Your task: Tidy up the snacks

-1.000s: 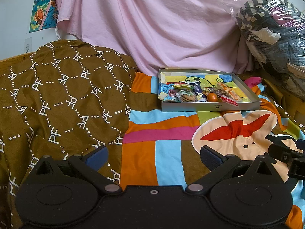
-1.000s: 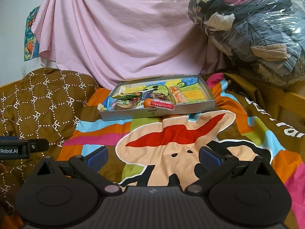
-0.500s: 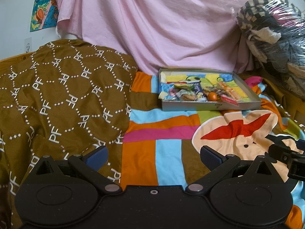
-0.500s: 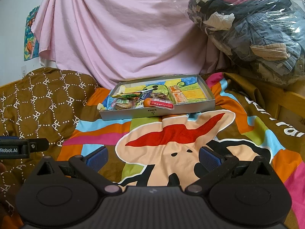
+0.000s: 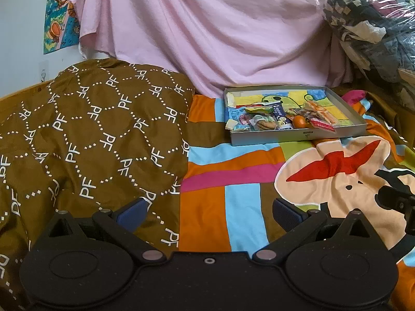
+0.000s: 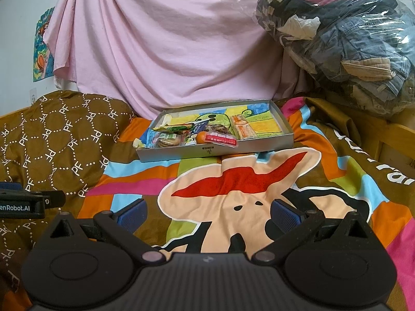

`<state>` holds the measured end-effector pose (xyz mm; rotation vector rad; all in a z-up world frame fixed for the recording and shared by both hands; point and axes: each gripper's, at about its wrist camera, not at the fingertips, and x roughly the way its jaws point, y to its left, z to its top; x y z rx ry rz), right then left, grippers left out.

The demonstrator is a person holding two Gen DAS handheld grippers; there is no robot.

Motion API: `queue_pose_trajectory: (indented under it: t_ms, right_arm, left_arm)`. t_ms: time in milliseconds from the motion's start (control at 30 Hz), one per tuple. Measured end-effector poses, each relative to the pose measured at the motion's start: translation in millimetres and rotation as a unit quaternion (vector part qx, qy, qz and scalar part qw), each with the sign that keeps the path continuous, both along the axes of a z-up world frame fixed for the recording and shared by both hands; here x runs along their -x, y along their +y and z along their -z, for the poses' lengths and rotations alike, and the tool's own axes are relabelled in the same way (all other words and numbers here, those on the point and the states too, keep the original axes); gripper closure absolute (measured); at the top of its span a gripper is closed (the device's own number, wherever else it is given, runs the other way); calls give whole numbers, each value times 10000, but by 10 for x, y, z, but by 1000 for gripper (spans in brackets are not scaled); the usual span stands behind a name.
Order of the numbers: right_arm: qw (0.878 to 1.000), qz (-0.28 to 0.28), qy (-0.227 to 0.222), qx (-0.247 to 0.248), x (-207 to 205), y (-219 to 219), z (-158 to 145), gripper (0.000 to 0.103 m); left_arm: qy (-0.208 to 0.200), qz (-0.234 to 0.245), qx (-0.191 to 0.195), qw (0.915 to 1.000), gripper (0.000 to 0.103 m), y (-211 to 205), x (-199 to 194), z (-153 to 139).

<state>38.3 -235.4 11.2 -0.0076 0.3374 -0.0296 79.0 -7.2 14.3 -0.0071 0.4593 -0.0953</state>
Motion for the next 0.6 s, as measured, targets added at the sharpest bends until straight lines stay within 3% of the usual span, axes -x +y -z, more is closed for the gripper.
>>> queue_pose_trajectory:
  t_ms: [600]
  right_arm:
    - [10000,-19,47,6,11,8,23,0]
  left_arm:
    - [-38,58,-94,9999,1,-30,13,-5]
